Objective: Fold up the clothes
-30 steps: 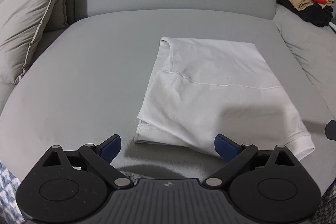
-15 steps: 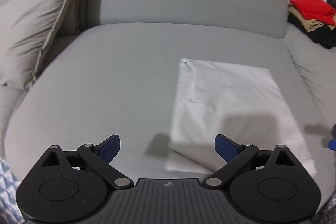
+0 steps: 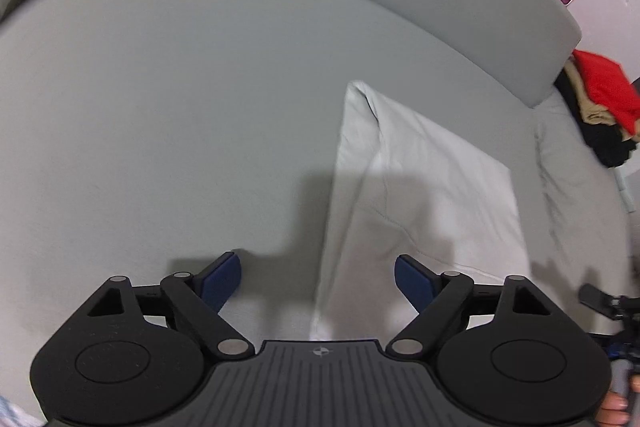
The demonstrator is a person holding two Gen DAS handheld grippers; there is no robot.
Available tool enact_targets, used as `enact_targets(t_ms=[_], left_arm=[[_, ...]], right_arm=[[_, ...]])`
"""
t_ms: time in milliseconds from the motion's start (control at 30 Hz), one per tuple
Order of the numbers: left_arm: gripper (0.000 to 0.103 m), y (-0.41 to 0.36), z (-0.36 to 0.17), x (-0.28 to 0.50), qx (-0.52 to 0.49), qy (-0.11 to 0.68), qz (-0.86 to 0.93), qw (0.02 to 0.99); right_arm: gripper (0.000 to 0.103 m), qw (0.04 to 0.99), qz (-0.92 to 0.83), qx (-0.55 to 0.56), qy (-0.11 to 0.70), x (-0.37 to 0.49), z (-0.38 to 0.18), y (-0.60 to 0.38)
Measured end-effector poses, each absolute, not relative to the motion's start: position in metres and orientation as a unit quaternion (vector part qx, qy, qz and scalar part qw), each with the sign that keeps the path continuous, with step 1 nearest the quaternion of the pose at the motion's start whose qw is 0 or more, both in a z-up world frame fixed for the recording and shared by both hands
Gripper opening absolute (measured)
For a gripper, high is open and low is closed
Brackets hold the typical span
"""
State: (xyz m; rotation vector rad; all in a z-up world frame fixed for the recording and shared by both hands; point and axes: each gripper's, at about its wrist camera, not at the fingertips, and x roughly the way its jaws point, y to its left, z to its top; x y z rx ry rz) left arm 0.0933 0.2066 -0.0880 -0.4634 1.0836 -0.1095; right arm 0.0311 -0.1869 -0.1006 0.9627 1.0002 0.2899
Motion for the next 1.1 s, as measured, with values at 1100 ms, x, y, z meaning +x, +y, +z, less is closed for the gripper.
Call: enact_targets(t_ms=[1100], left_arm=[[0.088, 0.183, -0.131, 0.184, -0.336, 0.509, -0.221, 0.761]], right_arm=[[0.047, 0.725, 0.169, 0.459, 0.485, 0.127, -0.141, -0.184]])
